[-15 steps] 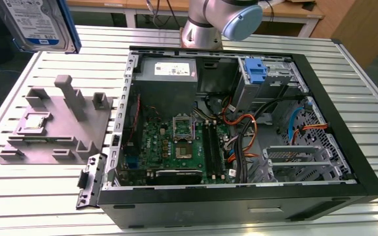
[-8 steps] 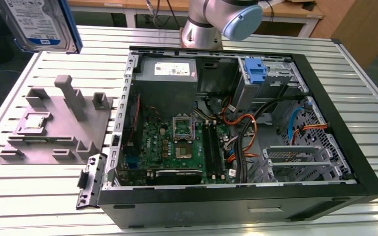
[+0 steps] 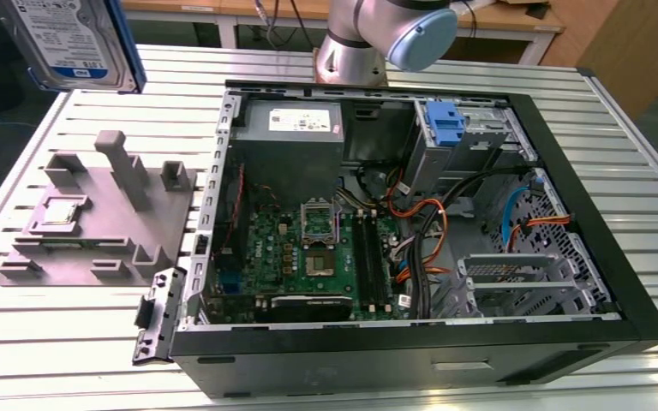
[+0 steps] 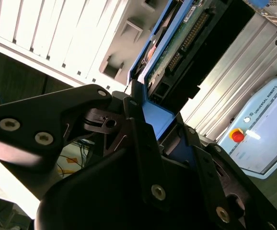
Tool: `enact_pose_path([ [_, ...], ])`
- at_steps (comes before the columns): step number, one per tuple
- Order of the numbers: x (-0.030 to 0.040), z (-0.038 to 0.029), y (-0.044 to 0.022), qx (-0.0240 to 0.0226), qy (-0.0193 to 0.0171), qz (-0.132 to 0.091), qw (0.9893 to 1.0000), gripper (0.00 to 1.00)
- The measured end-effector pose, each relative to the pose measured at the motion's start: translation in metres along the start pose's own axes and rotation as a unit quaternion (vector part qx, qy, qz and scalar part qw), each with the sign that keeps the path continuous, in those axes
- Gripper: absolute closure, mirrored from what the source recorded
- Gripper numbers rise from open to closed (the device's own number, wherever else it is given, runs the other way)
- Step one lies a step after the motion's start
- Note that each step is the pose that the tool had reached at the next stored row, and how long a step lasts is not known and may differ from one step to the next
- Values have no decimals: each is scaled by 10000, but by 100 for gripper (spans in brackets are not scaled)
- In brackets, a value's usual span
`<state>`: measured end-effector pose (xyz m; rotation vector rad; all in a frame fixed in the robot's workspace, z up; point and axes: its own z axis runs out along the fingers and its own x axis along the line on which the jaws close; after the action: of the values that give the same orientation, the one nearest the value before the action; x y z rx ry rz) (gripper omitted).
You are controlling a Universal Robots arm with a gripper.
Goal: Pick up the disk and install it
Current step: 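Pick up the disk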
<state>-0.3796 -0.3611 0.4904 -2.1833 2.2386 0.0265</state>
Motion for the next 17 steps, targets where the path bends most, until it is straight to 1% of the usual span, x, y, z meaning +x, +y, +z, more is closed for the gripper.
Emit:
enact_pose_path([
  [8,-1,0,-36,0,0,0,10000,64],
  [9,-2,-1,-58,0,0,0,10000,64],
  [17,-2,0,-91,0,0,0,10000,64],
])
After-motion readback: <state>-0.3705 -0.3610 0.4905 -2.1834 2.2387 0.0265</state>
